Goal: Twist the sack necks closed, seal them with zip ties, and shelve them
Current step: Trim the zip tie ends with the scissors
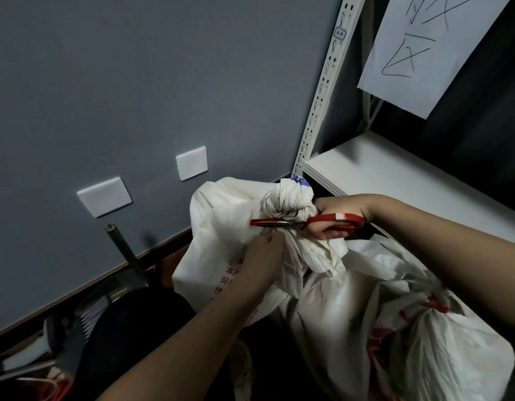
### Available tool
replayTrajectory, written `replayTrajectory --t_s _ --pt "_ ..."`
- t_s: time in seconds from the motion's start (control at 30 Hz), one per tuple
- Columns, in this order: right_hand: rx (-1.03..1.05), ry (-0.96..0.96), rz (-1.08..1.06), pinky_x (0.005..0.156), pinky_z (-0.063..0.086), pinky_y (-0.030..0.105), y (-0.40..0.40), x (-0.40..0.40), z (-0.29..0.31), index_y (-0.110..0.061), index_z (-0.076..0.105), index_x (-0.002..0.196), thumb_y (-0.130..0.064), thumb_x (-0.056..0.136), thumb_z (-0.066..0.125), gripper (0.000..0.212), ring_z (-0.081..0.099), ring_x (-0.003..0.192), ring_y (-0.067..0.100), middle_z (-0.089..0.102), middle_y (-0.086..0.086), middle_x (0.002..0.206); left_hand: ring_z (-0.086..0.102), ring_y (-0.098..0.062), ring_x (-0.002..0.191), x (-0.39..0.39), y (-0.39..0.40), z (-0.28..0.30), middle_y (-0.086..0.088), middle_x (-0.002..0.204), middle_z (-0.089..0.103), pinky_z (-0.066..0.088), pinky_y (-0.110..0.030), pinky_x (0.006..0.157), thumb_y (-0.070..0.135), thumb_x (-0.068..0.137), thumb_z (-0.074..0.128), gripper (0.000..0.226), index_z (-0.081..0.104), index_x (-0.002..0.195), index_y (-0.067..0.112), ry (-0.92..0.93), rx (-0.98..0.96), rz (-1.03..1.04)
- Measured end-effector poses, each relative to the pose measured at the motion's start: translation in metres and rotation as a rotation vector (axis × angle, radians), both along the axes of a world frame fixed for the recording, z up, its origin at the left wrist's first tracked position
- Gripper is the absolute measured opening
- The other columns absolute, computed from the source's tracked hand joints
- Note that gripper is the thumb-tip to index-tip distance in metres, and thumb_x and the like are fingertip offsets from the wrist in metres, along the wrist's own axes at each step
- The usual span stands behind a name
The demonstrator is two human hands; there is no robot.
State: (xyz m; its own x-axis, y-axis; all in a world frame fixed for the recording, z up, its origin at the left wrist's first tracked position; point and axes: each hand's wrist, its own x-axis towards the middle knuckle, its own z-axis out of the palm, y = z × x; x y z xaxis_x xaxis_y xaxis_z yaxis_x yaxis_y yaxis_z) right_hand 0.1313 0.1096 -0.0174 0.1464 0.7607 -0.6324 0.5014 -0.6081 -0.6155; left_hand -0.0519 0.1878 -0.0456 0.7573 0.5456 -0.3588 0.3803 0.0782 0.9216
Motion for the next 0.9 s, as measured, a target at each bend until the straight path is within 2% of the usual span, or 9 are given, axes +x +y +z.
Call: replayTrajectory --t_s 0.13,0.2,0.27,0.33,0.4,0.6,0.7,0.8,0.9 --pt "-0.015 -0.035 -0.07 0.036 0.032 0.016 0.001 -0.02 0.02 -0.013 0.053 0.046 -0.018 0.076 0.06 0.031 0.036 0.03 0.011 0.045 0.003 0.039 0.038 -0.018 0.056 0.003 0.001 -0.005 -0.018 0.072 0.052 0.039 -0.038 0.065 0.019 0.098 0.036 0.033 0.054 0.077 0.001 -0.003 -0.023 0.007" --pt "0.029 -0.056 -0.115 0.036 0.034 0.016 0.001 -0.016 0.02 -0.013 0.056 0.047 -0.014 0.087 0.058 0.04 0.038 0.029 0.011 0.047 0.002 0.038 0.032 -0.013 0.048 0.004 0.002 -0.011 -0.029 0.075 0.048 0.037 -0.031 0.048 0.019 0.096 0.035 0.036 0.05 0.093 -0.014 -0.023 -0.094 0.02" --pt "0.007 -0.111 -0.122 0.037 0.036 0.016 0.002 -0.012 0.019 -0.013 0.058 0.049 -0.013 0.091 0.058 0.041 0.04 0.029 0.011 0.048 0.001 0.038 0.03 -0.009 0.041 0.005 0.004 -0.017 -0.006 0.056 0.04 0.026 -0.017 0.036 0.02 0.096 0.035 0.039 0.047 0.098 -0.017 -0.013 -0.183 0.031" --pt "-0.052 -0.146 -0.084 0.036 0.036 0.016 -0.001 -0.013 0.022 -0.009 0.058 0.054 -0.018 0.09 0.061 0.037 0.041 0.03 0.012 0.048 0.002 0.039 0.026 -0.005 0.031 0.006 0.006 -0.017 0.006 0.045 0.032 0.02 -0.011 0.032 0.02 0.097 0.034 0.034 0.051 0.074 0.001 -0.02 -0.251 0.049" --pt "-0.074 -0.142 -0.092 0.037 0.035 0.016 -0.006 -0.016 0.023 -0.007 0.059 0.058 -0.024 0.087 0.065 0.034 0.04 0.032 0.013 0.047 0.004 0.043 0.018 -0.003 0.027 0.006 0.005 -0.013 0.009 0.038 0.027 0.014 -0.01 0.033 0.018 0.097 0.032 0.041 0.032 0.056 0.019 -0.058 -0.346 0.036" --pt "0.088 0.027 -0.142 0.053 0.032 0.031 -0.037 -0.031 0.022 -0.005 0.048 0.073 -0.061 0.076 0.062 0.058 0.037 0.052 0.023 0.039 0.013 0.06 0.009 -0.004 0.032 0.006 -0.007 -0.008 0.008 0.044 0.016 0.003 -0.015 0.04 0.026 0.087 0.029 0.033 0.024 0.055 0.023 -0.198 -0.732 -0.156" --pt "0.306 -0.018 -0.343 0.054 0.034 0.028 -0.065 -0.053 0.02 0.0 0.051 0.076 -0.044 0.08 0.064 0.046 0.041 0.058 0.021 0.044 0.012 0.063 0.013 -0.004 0.031 0.008 -0.015 -0.003 0.007 0.046 0.018 0.004 -0.017 0.041 0.026 0.079 0.029 0.023 0.028 0.056 0.021 -0.264 -0.824 -0.27" --pt "0.537 -0.002 -0.706 0.044 0.036 0.017 -0.088 -0.077 0.012 -0.005 0.059 0.077 -0.012 0.087 0.064 0.013 0.047 0.045 0.008 0.051 0.001 0.056 0.013 -0.004 0.032 0.014 -0.035 0.0 0.007 0.047 0.019 0.004 -0.017 0.041 0.028 0.085 0.022 0.027 0.032 0.061 0.018 -0.217 -0.729 -0.378" --pt "0.603 0.054 -0.967 0.038 0.035 0.013 -0.106 -0.095 0.009 -0.009 0.062 0.074 -0.003 0.09 0.059 0.017 0.047 0.036 0.002 0.055 -0.004 0.048 0.013 -0.004 0.029 0.027 -0.064 0.009 0.006 0.044 0.021 0.006 -0.012 0.037 0.03 0.088 0.013 0.034 0.03 0.062 0.016 -0.131 -0.645 -0.464"
